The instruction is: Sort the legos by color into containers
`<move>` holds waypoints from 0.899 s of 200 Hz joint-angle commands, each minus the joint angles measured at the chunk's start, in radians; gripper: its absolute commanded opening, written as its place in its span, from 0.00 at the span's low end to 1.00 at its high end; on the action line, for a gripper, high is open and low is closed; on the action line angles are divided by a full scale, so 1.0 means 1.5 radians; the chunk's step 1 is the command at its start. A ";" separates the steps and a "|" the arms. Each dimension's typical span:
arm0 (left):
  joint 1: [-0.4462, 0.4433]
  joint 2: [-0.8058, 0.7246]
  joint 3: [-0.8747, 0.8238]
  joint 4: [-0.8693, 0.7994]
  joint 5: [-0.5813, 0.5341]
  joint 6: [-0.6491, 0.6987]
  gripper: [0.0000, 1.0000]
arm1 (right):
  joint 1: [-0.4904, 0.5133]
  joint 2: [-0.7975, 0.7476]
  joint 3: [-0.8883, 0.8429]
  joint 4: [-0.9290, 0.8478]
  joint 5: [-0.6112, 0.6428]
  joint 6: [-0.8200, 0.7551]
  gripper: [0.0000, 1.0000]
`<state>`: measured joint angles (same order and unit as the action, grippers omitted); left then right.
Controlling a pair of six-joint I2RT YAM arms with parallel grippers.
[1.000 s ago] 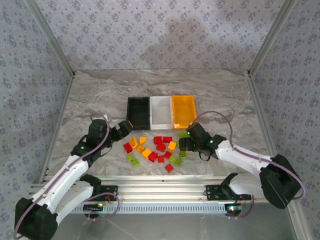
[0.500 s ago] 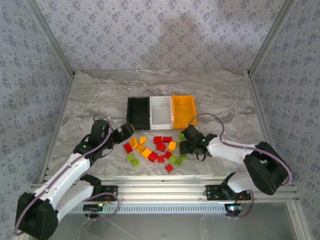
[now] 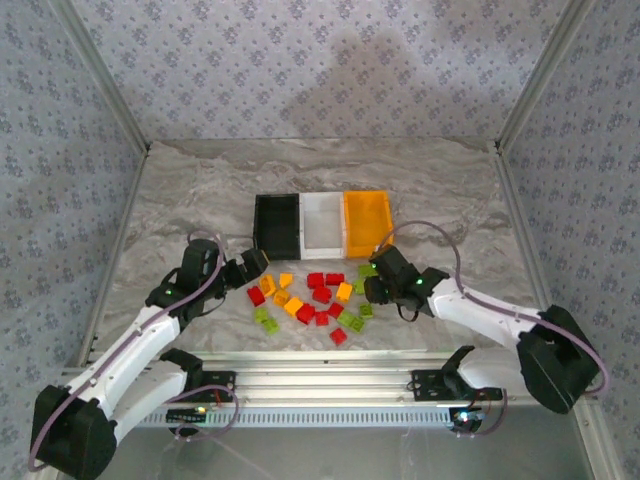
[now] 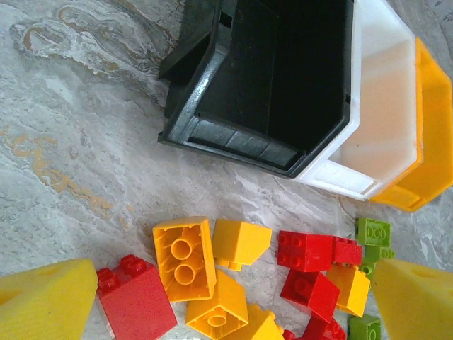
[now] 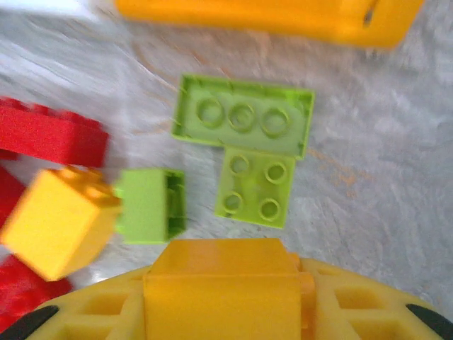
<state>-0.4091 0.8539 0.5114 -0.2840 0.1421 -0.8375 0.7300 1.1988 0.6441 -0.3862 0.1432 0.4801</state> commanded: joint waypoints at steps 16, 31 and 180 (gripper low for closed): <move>-0.004 0.000 0.046 -0.065 -0.019 0.011 1.00 | 0.016 0.043 0.156 -0.021 -0.020 -0.048 0.36; -0.004 0.004 0.054 -0.097 -0.023 0.017 0.99 | 0.020 0.114 0.228 -0.001 -0.014 -0.058 0.36; -0.006 0.062 0.046 -0.141 0.004 0.096 0.84 | -0.017 0.484 0.601 0.007 0.025 -0.030 0.76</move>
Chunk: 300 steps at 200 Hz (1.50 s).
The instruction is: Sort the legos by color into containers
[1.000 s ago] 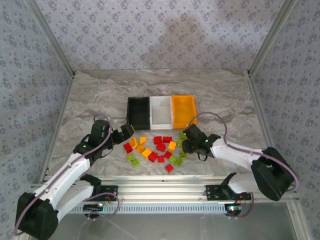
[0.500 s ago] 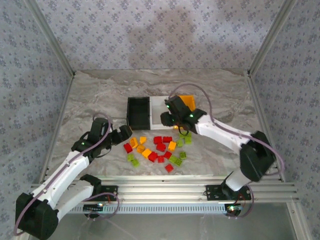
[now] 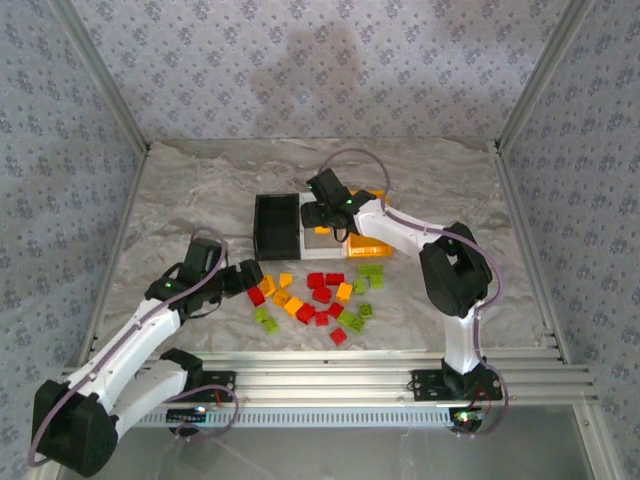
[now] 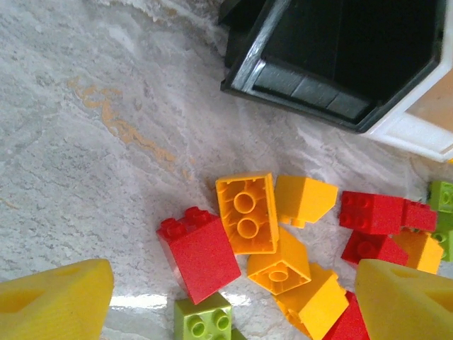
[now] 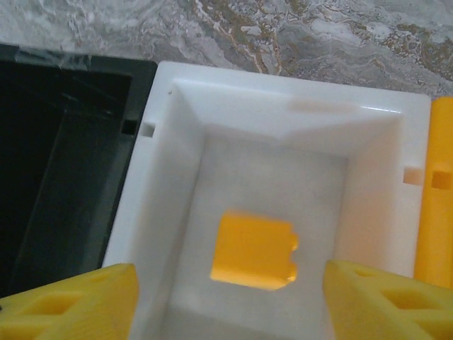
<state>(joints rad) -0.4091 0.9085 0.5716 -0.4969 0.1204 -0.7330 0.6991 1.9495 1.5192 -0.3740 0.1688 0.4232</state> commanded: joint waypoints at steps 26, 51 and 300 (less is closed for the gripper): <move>-0.027 0.073 -0.008 0.033 0.015 0.027 0.79 | 0.009 -0.061 -0.031 0.023 0.004 0.014 0.77; -0.034 0.137 -0.021 0.082 0.022 0.022 0.74 | 0.011 -0.105 -0.085 0.046 0.003 0.024 0.77; -0.042 0.405 0.373 0.095 -0.035 0.032 0.23 | -0.009 -0.452 -0.470 0.058 0.045 0.130 0.77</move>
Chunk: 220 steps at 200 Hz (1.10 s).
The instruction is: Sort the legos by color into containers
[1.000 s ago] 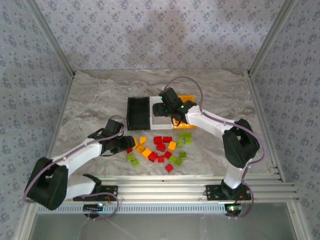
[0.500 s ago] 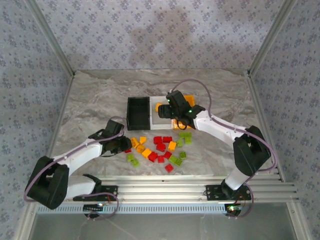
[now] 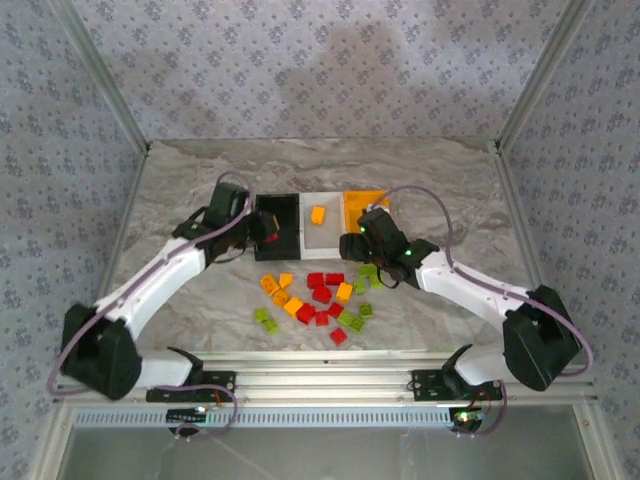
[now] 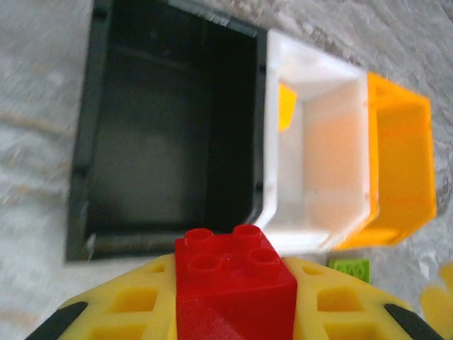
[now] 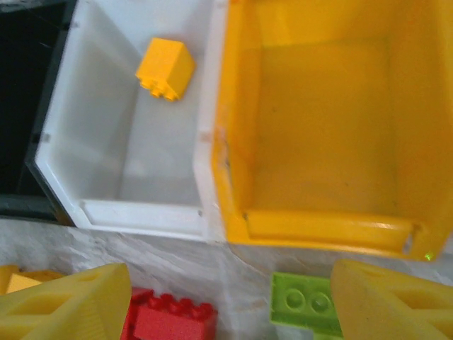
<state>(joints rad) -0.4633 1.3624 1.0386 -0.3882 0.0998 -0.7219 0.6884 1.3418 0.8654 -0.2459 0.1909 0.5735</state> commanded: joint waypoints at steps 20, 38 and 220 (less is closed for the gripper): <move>-0.008 0.191 0.128 0.015 -0.033 0.038 0.21 | -0.001 -0.097 -0.072 -0.047 0.038 0.043 0.77; -0.010 0.243 0.163 0.009 -0.054 0.041 0.21 | -0.002 -0.147 -0.111 -0.063 0.043 0.062 0.78; -0.160 -0.159 -0.085 0.004 -0.109 0.027 1.00 | -0.038 -0.023 -0.168 0.026 0.012 0.089 0.74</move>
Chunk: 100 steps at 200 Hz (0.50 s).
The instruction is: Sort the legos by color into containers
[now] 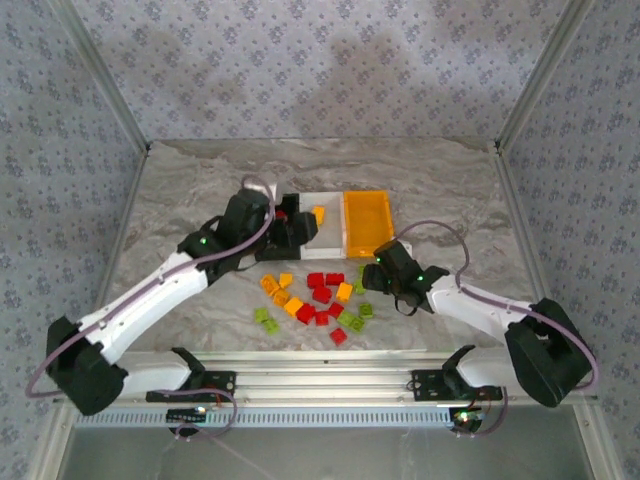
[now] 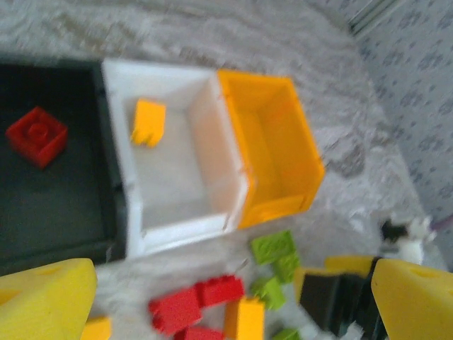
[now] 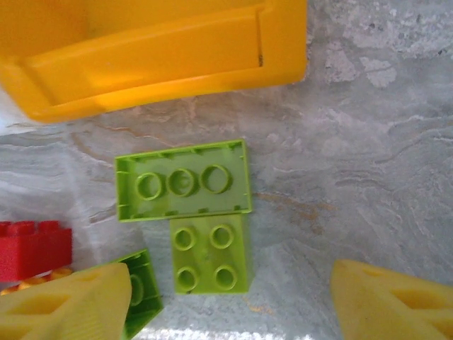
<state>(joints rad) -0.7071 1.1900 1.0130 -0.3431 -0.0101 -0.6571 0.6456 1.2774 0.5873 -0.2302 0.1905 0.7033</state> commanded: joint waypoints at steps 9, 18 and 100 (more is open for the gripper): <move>0.002 -0.070 -0.091 -0.029 -0.044 -0.022 1.00 | -0.012 0.031 0.017 0.025 0.003 -0.005 0.73; 0.003 -0.095 -0.112 -0.032 -0.050 -0.027 1.00 | -0.014 0.040 0.017 0.035 -0.008 -0.014 0.73; 0.005 -0.158 -0.181 -0.057 -0.098 -0.057 1.00 | -0.023 0.133 0.055 0.036 -0.012 -0.044 0.58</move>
<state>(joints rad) -0.7071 0.9623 0.7532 -0.3981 -0.1154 -0.7246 0.6212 1.4445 0.6415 -0.1585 0.1600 0.6552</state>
